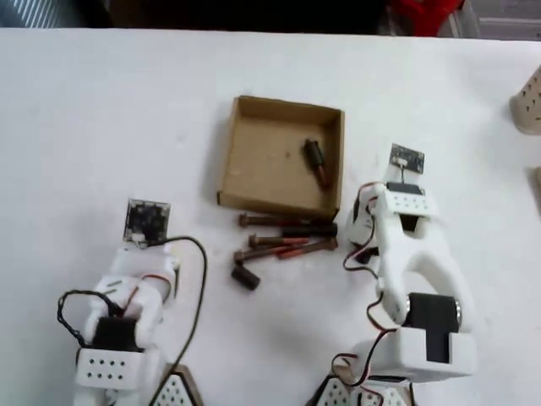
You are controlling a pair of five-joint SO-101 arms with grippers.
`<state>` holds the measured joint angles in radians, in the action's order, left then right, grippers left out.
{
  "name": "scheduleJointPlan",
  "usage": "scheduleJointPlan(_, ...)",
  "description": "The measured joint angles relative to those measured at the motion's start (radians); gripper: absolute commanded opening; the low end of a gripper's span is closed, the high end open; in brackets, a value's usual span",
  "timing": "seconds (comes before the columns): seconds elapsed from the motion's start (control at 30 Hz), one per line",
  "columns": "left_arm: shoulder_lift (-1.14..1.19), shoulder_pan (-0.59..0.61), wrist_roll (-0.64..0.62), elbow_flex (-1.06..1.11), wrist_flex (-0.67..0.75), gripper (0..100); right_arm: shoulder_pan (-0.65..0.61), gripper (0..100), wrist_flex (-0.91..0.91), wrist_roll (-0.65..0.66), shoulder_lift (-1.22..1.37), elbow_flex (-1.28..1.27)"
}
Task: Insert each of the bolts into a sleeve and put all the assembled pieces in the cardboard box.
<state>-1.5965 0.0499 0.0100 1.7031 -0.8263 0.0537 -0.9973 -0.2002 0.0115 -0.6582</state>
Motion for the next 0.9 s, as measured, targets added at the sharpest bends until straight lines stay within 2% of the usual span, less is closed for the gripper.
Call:
scheduleJointPlan(0.07,0.0,0.0,0.0,0.0,0.0,5,-0.002,8.0,0.0,0.0,0.006,0.006)
scheduleJointPlan(0.17,0.0,0.0,0.0,0.0,0.0,5,-0.002,0.9,0.0,0.0,0.006,0.006)
scheduleJointPlan(0.53,0.0,0.0,0.0,0.0,0.0,5,-0.002,1.6,-0.009,0.0,-0.011,0.006)
scheduleJointPlan(0.8,0.0,0.0,0.0,0.0,0.0,5,-0.005,1.7,-0.08,0.0,-0.204,-0.041)
scheduleJointPlan(0.9,0.0,0.0,0.0,0.0,0.0,5,-0.011,1.7,-0.069,0.071,-0.264,-0.083)
